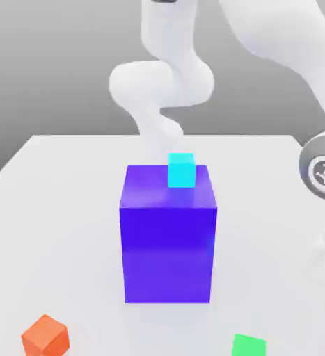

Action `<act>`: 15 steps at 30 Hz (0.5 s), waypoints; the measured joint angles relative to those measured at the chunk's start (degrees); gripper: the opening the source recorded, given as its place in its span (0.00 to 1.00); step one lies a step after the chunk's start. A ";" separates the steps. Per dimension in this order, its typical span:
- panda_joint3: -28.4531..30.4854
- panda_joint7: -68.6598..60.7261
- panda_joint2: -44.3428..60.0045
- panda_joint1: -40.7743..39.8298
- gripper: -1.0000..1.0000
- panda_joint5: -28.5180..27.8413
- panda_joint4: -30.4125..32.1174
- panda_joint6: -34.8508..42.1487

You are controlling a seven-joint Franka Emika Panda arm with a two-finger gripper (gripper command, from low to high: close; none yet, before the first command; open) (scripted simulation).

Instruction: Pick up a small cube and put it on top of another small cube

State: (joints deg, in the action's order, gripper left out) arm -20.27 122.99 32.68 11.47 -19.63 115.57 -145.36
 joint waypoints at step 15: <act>0.74 2.93 -2.11 -0.19 0.00 1.86 1.45 0.99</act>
State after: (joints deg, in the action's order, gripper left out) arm -19.53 125.91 30.57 11.28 -17.77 117.03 -144.37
